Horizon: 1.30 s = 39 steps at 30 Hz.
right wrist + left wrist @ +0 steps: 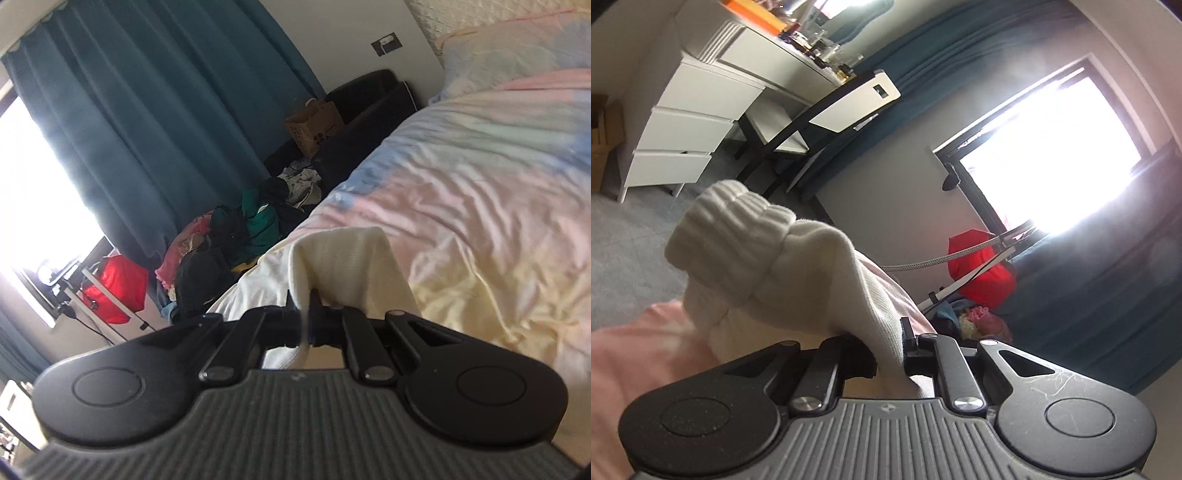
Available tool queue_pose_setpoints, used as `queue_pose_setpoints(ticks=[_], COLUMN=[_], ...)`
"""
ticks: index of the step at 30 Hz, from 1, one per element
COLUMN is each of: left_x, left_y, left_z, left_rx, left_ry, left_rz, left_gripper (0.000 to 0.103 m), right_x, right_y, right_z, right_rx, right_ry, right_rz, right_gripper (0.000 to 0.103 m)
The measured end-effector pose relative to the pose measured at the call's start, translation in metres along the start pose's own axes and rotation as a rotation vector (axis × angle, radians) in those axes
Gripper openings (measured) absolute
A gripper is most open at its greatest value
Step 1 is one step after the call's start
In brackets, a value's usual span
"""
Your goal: Fold clothes
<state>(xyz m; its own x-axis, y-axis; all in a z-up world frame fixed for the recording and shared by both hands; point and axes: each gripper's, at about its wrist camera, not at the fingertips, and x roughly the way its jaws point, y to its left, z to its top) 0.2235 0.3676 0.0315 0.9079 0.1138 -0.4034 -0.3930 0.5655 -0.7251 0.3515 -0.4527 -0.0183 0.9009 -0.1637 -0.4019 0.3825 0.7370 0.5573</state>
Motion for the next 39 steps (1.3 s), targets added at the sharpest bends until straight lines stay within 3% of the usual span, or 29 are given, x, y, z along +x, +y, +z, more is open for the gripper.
queue_pose_setpoints(ticks=[3, 7, 11, 13, 17, 21, 22, 23, 25, 28, 32, 36, 39], left_x=[0.073, 0.156, 0.200, 0.206, 0.189, 0.141, 0.131, 0.119, 0.088, 0.046, 0.015, 0.018, 0.027], left_y=[-0.011, -0.005, 0.002, 0.004, 0.012, 0.019, 0.018, 0.017, 0.019, 0.029, 0.067, 0.104, 0.114], left_z=[0.004, 0.001, -0.008, -0.008, -0.008, -0.012, -0.013, -0.012, -0.016, -0.030, -0.058, -0.071, -0.063], left_rx=[0.033, 0.088, 0.175, 0.201, 0.220, 0.217, 0.216, 0.219, 0.227, 0.204, 0.080, -0.095, -0.145], left_ry=[0.028, 0.086, 0.127, 0.137, 0.159, 0.158, 0.151, 0.140, 0.123, 0.127, 0.181, 0.192, 0.142], left_rz=[0.058, 0.144, 0.188, 0.183, 0.150, 0.091, 0.080, 0.070, 0.073, 0.085, 0.063, 0.056, 0.037], left_gripper=[0.012, 0.012, 0.013, 0.015, 0.018, 0.046, 0.056, 0.066, 0.079, 0.083, 0.086, 0.085, 0.084], right_x=[0.071, 0.149, 0.191, 0.195, 0.186, 0.156, 0.143, 0.130, 0.103, 0.060, 0.012, 0.007, 0.022], right_y=[0.036, 0.054, 0.041, 0.029, 0.017, 0.013, 0.010, 0.007, 0.001, -0.011, -0.034, -0.055, -0.059], right_z=[-0.010, -0.034, -0.065, -0.072, -0.075, -0.068, -0.066, -0.064, -0.064, -0.067, -0.089, -0.125, -0.141], right_rx=[-0.094, -0.180, -0.153, -0.122, -0.079, -0.069, -0.058, -0.046, -0.016, 0.026, 0.130, 0.255, 0.294], right_ry=[0.011, 0.051, 0.106, 0.111, 0.118, 0.163, 0.164, 0.165, 0.158, 0.167, 0.218, 0.351, 0.371], right_rz=[-0.049, -0.096, -0.149, -0.129, -0.072, 0.001, 0.017, 0.034, 0.056, 0.110, 0.156, 0.154, 0.117], right_gripper=[0.007, 0.007, 0.007, 0.007, 0.012, 0.021, 0.040, 0.067, 0.087, 0.086, 0.087, 0.087, 0.087])
